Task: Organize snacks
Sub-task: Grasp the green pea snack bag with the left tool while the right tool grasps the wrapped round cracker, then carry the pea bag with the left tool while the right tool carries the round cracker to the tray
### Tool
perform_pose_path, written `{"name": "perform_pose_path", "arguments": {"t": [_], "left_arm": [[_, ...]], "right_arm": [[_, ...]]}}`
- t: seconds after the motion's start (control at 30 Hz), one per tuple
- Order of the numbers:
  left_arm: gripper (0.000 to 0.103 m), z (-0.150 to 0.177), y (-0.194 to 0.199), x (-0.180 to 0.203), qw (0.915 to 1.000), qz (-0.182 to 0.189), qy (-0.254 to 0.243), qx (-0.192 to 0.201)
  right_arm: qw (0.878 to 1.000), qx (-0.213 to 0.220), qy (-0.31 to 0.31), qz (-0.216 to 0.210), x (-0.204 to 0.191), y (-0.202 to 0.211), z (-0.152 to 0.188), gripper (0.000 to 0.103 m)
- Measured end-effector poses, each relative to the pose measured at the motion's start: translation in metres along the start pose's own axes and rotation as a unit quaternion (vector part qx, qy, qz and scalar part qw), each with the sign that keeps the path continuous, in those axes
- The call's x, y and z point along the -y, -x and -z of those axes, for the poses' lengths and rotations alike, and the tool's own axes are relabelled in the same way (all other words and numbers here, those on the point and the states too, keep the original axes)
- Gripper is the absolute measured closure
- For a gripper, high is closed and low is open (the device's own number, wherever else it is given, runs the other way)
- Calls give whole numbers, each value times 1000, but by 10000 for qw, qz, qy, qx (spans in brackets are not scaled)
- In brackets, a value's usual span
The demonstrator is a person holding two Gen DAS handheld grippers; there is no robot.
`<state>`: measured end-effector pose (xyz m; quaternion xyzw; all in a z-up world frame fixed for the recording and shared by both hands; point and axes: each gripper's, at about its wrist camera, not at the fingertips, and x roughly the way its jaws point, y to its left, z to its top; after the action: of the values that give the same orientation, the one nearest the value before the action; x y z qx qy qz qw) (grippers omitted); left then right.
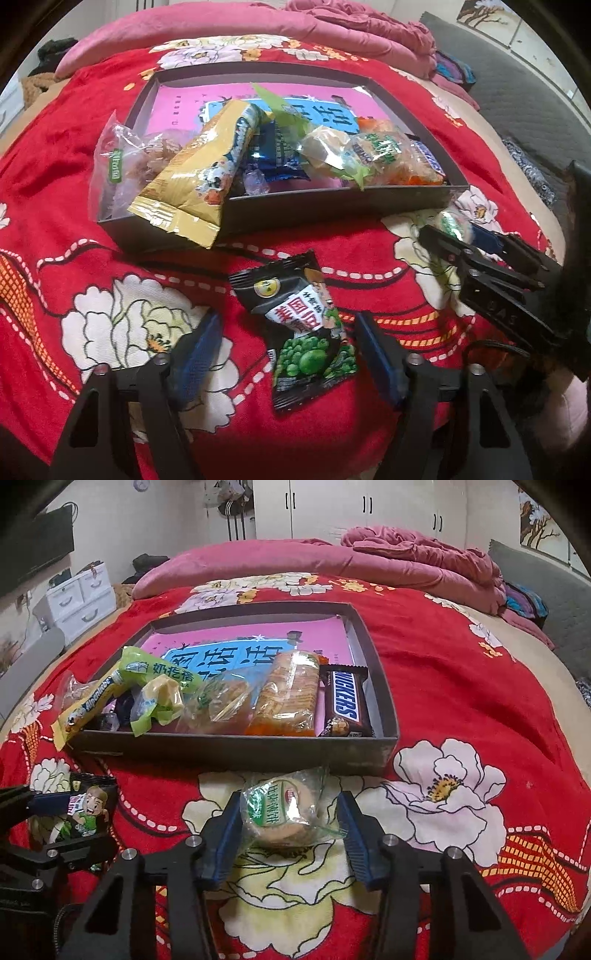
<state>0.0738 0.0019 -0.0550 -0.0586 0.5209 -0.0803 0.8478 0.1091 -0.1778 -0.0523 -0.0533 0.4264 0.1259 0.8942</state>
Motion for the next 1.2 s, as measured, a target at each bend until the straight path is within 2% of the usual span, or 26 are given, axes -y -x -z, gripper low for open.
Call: {"name": "perform_pose_path", "arguments": {"t": [0.07, 0.13, 0.23, 0.43, 0.73, 0.87, 1.0, 1.2], "left_arm": [[41, 0, 0, -1, 10000, 10, -7, -12], [58, -1, 2, -3, 10000, 16, -12, 0], [63, -2, 4, -8, 10000, 74, 49, 7], [64, -3, 15, -14, 9990, 365, 230, 96], [64, -10, 51, -11, 9948, 591, 159, 815], [64, -15, 60, -11, 9925, 678, 95, 1016], [64, -19, 65, -8, 9898, 867, 55, 1130], [64, -25, 58, -5, 9900, 820, 52, 1146]], "right_arm": [[10000, 7, -45, -50, 1, 3, 1, 53], [9999, 14, -74, -80, 2, 7, 3, 53], [9999, 25, -74, -106, 2, 12, 5, 53], [9994, 158, -194, -249, 3, 29, 5, 53], [9984, 450, -170, -313, -2, 50, -4, 53], [9978, 548, -200, -317, -1, 53, -9, 53], [9974, 598, -284, -295, 3, 54, -12, 53], [9967, 653, -414, -254, 11, 53, -17, 53]]}}
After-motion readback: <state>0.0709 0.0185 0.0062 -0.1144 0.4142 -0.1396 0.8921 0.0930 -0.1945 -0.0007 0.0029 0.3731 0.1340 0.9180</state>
